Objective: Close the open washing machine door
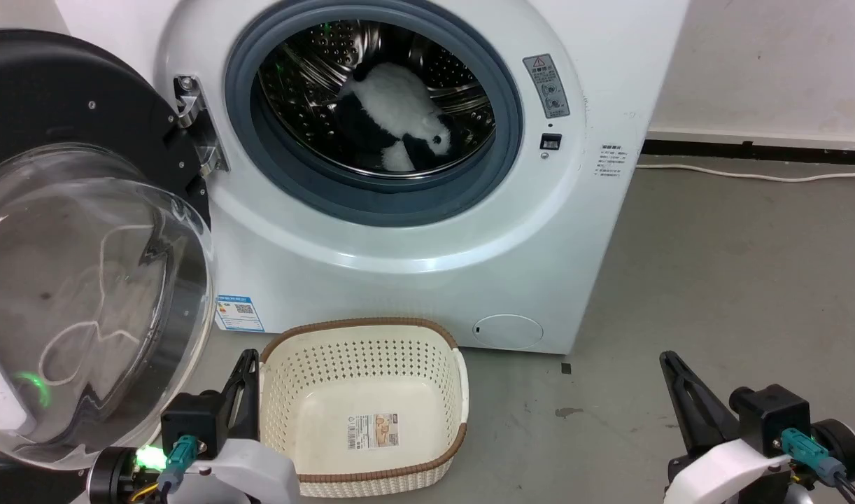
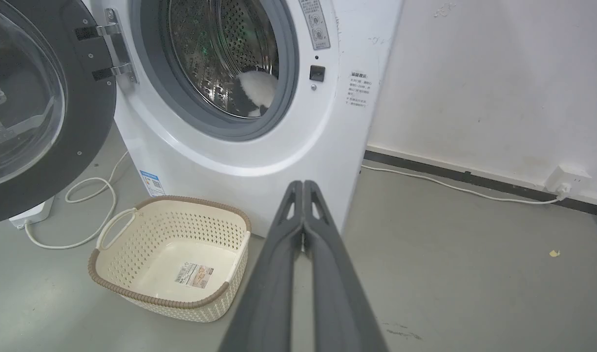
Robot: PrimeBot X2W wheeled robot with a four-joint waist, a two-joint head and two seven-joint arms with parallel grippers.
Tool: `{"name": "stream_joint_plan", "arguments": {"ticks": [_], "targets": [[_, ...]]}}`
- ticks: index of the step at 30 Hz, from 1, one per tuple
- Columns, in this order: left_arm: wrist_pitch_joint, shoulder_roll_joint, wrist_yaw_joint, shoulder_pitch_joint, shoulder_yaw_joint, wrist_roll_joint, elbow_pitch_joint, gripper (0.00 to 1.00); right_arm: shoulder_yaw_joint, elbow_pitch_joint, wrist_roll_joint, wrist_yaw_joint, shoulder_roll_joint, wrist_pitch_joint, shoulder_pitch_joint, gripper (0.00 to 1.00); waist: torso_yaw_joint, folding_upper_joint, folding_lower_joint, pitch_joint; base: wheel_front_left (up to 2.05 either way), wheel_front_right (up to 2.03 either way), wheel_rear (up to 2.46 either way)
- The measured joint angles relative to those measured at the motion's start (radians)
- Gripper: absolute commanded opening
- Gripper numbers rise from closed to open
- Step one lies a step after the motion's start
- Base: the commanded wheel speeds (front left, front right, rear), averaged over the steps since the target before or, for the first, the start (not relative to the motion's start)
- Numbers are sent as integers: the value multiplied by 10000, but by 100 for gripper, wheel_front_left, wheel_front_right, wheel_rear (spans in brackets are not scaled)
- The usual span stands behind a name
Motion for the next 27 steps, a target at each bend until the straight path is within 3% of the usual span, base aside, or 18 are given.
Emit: {"name": "stream_joint_plan", "arguments": {"ticks": [2, 3, 27], "targets": [[0, 0, 0, 0, 0, 0, 0, 0, 2, 0, 0, 0, 0, 0, 0, 0, 0, 0, -1, 0, 0, 0, 0], [0, 0, 0, 0, -4, -2, 2, 100, 0, 0, 4, 0, -2, 0, 3, 100, 0, 0, 0, 0, 0, 0, 0], [-347, 2, 19, 0, -219, -6, 35, 100, -56, 23, 128, 0, -2, -360, 27, 100, 388, 0, 0, -43, 0, 0, 0]]}}
